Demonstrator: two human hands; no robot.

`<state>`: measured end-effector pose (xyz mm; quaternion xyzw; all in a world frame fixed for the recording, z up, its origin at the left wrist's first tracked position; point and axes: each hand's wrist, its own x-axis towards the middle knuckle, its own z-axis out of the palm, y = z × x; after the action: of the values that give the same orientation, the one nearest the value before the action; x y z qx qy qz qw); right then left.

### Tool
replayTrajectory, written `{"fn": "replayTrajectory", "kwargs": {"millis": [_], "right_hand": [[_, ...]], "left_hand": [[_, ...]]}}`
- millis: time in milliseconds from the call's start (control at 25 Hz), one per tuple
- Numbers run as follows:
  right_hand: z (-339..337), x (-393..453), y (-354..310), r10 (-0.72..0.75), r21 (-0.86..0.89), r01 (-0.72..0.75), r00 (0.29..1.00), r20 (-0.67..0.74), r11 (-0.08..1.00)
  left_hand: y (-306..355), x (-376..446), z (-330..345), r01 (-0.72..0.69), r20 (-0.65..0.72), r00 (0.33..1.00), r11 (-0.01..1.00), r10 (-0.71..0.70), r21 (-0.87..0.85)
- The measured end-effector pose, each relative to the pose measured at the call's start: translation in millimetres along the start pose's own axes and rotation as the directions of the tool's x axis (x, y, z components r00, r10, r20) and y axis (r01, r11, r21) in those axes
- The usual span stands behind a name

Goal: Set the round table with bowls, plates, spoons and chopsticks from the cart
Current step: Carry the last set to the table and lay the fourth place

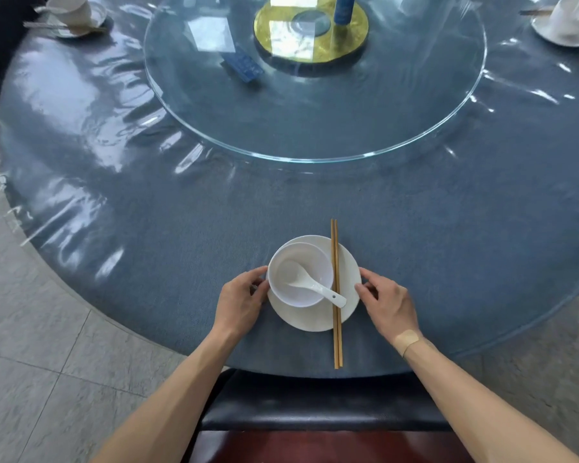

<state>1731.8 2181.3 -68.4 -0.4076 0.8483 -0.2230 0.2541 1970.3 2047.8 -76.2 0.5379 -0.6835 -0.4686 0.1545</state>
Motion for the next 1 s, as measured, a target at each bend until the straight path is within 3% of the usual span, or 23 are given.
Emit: {"fn": "replayTrajectory", "kwargs": {"millis": [120, 360, 600, 1000], "right_hand": [[-13, -7, -7, -0.023, -0.140, 0.023, 1.000, -0.001, 0.990], [-45, -43, -19, -0.036, -0.244, 0.020, 0.998, -0.059, 0.970], [-80, -80, -18, 0.002, -0.234, -0.031, 0.992, -0.124, 0.972], [-180, -163, 78, 0.081, -0.169, -0.134, 0.954, -0.289, 0.976]], "left_hand": [[5, -4, -14, -0.027, -0.060, 0.997, 0.980, 0.039, 0.196], [35, -24, -47, -0.130, -0.070, 0.987, 0.971, 0.146, 0.201], [92, -40, -25, -0.325, 0.147, 0.941, 0.935, 0.305, 0.140], [194, -90, 122, -0.631, 0.442, 0.741, 0.749, 0.506, 0.201]]}}
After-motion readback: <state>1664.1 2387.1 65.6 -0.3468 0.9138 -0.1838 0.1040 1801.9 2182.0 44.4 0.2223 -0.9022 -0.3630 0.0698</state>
